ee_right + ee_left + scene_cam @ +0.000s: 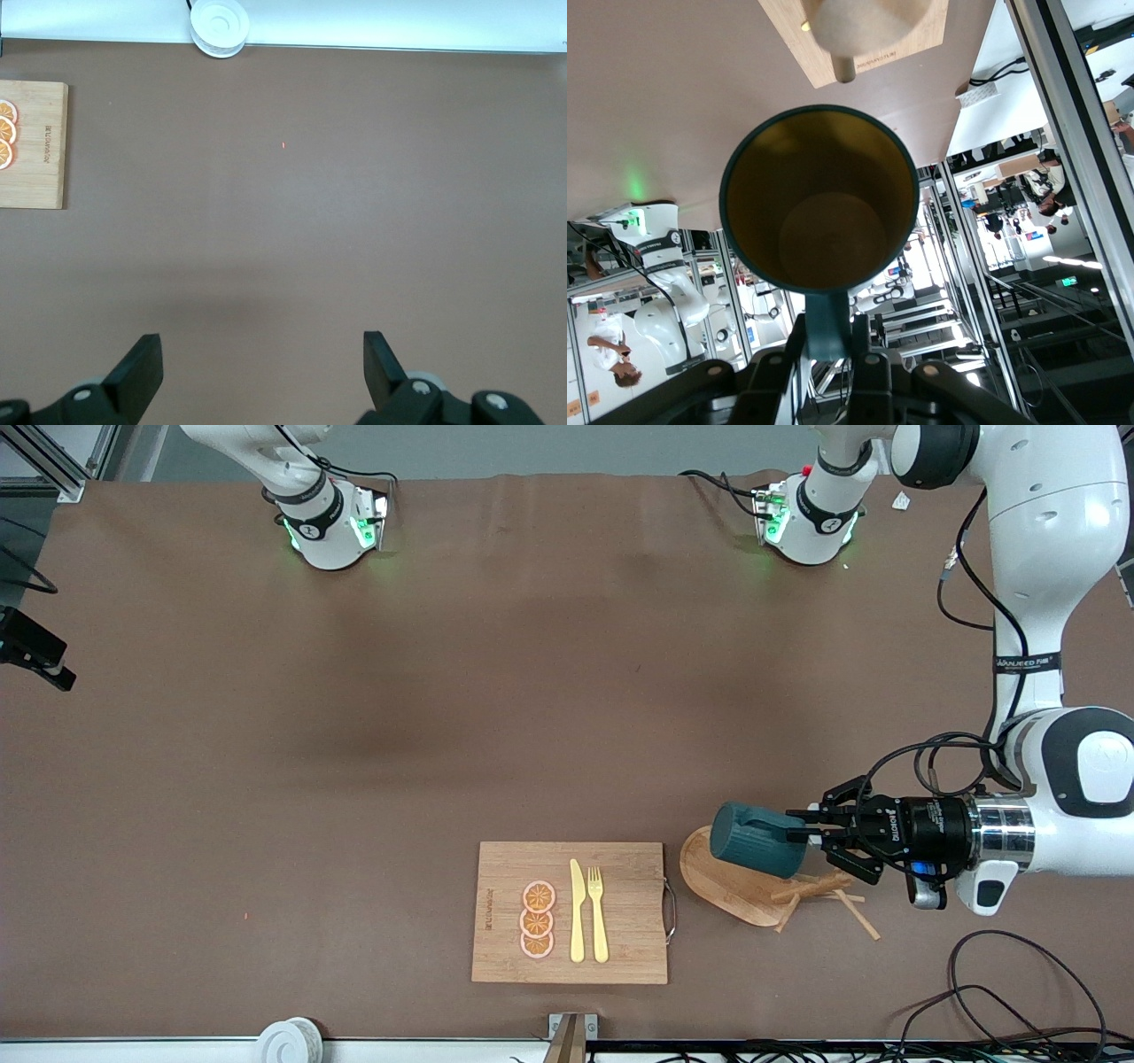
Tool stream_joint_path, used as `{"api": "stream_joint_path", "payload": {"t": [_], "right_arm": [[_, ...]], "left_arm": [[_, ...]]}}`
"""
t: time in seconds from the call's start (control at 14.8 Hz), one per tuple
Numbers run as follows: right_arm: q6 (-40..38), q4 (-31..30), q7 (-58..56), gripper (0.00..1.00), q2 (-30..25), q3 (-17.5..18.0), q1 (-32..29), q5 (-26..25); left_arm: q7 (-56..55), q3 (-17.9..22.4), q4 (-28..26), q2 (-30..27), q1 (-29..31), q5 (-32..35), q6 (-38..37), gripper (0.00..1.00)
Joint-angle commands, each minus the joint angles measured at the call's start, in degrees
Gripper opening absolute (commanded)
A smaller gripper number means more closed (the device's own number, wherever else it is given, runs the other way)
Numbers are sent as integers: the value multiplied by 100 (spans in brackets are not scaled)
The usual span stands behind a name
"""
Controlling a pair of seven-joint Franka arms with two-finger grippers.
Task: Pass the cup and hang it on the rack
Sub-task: 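Lower the mug handle onto a rack peg with the left gripper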
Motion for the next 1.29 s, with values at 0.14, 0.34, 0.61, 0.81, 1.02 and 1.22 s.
{"api": "stream_joint_path", "payload": {"t": [0.14, 0.34, 0.61, 0.81, 1.02, 1.22], "right_arm": [[-42, 58, 43, 100, 17, 70, -71, -80], [-42, 59, 43, 100, 17, 70, -80, -88], [-42, 59, 43, 100, 8, 70, -80, -88], [-42, 59, 43, 100, 17, 70, -80, -88], [-33, 59, 43, 100, 8, 70, -80, -88], [-33, 59, 8, 100, 8, 62, -80, -88]], "left_arm": [[22, -40, 12, 185, -16, -447, 122, 0], [22, -40, 12, 220, -16, -509, 342, 0], [-75, -40, 3, 282, -25, -482, 754, 0], [-93, -40, -6, 352, 45, -473, 852, 0], [-101, -23, -14, 352, 28, -395, 1019, 1], [-93, 12, -85, 361, 45, -377, 1071, 1]]}}
